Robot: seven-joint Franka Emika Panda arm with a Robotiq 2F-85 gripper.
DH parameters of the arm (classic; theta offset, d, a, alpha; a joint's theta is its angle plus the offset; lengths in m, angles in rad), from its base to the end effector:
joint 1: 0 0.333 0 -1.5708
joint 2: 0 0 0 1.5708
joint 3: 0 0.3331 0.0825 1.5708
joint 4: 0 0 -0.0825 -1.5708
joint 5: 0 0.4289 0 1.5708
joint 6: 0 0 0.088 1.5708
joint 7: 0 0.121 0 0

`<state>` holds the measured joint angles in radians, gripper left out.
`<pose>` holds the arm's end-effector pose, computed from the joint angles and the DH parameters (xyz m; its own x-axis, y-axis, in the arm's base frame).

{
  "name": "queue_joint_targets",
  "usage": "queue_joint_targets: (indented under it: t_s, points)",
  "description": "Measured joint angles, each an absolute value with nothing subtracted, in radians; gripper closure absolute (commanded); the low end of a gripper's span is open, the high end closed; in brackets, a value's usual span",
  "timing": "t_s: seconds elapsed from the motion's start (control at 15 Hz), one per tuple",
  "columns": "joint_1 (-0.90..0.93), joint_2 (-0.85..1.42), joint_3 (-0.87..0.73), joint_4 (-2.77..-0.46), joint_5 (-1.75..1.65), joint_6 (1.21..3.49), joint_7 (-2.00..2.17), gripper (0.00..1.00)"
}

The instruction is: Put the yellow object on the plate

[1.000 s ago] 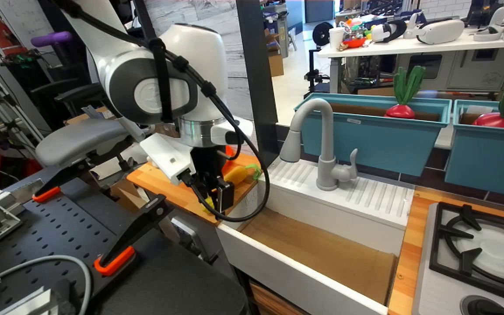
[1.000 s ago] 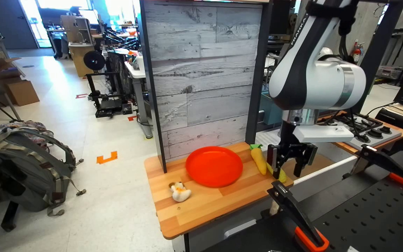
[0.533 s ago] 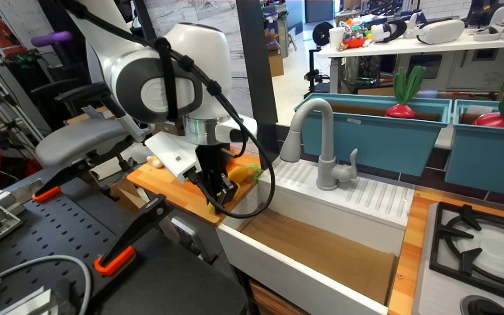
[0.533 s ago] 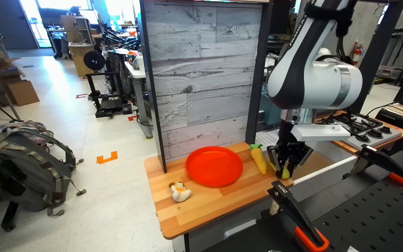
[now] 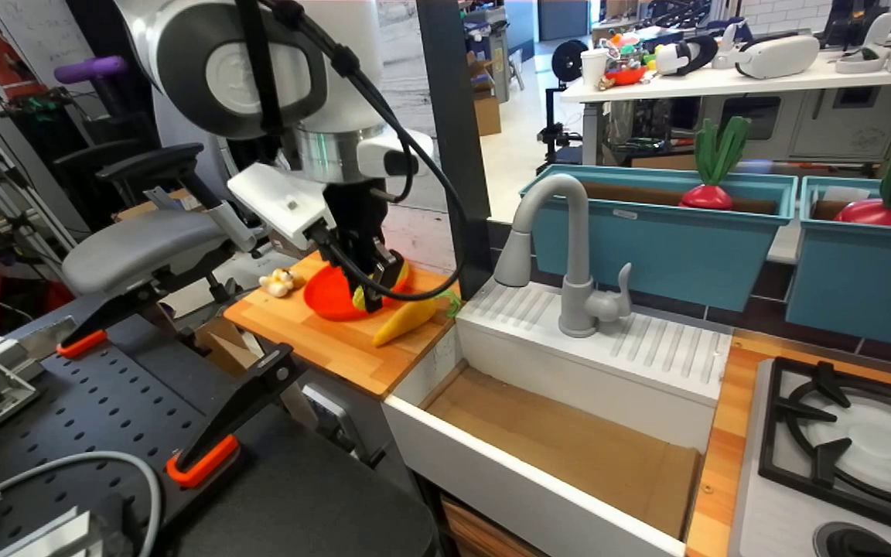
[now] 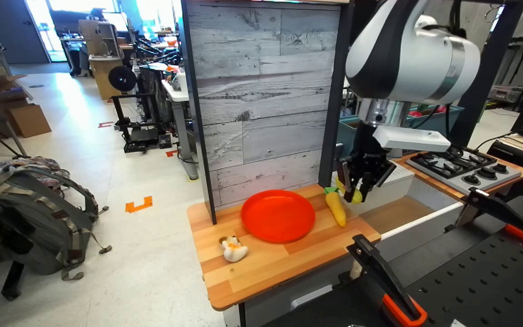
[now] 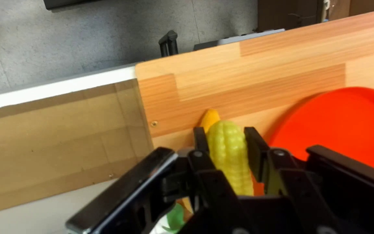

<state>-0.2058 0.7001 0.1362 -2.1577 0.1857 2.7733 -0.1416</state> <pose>0.5545 -0.0360 0.0209 0.9889 -0.1258 -0.0786 -0.1365 -0.9791 -0.1509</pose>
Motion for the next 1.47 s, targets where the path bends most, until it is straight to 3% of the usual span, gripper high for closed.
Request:
queue_joint_targets:
  t_s: [0.6,1.4,1.47]
  points:
    - [-0.141,0.68,0.235,-2.159,0.186,2.773,-0.144,0.92]
    - [-0.056,0.932,0.222,-1.898,0.184,2.773,-0.138,0.92]
    - [-0.049,0.952,0.216,-1.878,0.184,2.773,-0.136,0.88]
